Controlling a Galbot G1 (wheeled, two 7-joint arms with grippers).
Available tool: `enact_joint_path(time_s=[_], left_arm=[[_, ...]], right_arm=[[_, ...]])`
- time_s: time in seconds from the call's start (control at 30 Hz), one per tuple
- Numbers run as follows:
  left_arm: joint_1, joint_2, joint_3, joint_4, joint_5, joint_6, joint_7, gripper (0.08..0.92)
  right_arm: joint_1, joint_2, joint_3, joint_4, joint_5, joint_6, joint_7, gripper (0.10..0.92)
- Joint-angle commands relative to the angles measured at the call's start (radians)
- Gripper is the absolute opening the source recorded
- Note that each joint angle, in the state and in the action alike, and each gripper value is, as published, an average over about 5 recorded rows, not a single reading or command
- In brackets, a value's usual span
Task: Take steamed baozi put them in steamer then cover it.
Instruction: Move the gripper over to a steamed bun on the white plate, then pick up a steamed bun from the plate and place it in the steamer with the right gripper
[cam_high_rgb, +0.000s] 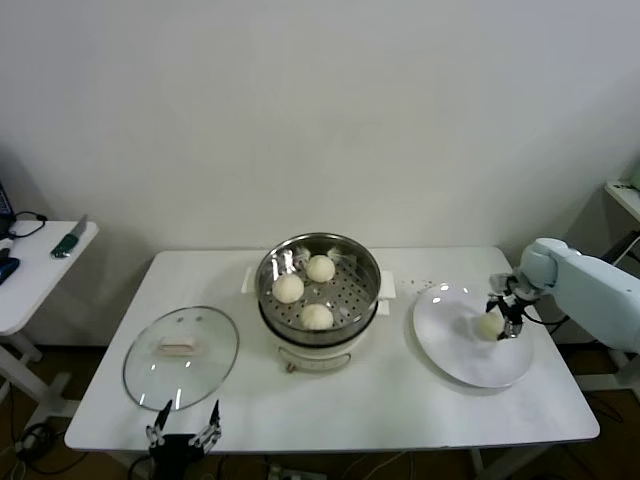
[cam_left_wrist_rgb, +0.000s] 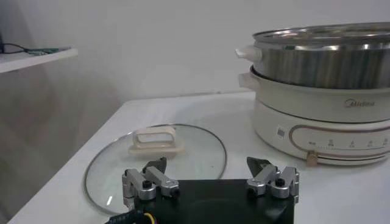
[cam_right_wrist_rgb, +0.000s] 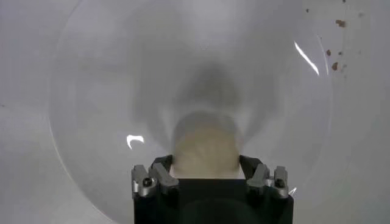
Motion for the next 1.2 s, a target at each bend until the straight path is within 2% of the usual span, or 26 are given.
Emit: enact_joint_path(time_s=[0.03, 0.33, 0.57, 0.8, 0.97, 1.2], left_arm=[[-0.001, 0.001, 0.000, 0.000, 0.000, 0.002, 0.000, 0.823], [-0.005, 0.001, 0.003, -0.003, 0.000, 0.006, 0.001, 0.823], [-0.008, 0.005, 0.006, -0.010, 0.000, 0.010, 0.003, 0.823], [-0.017, 0.020, 0.008, -0.017, -0.016, 0.014, 0.004, 0.823], [-0.023, 0.027, 0.009, -0.025, -0.029, 0.016, 0.005, 0.823], [-0.027, 0.039, 0.005, -0.029, -0.046, 0.018, 0.005, 0.823]], right_arm=[[0.010, 0.005, -0.001, 0.000, -0.002, 0.001, -0.019, 0.733], [0.243, -0.039, -0.205, 0.121, 0.102, -0.007, -0.041, 0.694], [0.643, -0.041, -0.508, 0.362, 0.334, -0.074, -0.052, 0.693], [0.902, 0.062, -0.592, 0.545, 0.566, -0.171, -0.057, 0.695], [0.944, 0.154, -0.570, 0.628, 0.698, -0.267, -0.014, 0.696], [0.843, 0.283, -0.522, 0.625, 0.789, -0.341, 0.060, 0.696]])
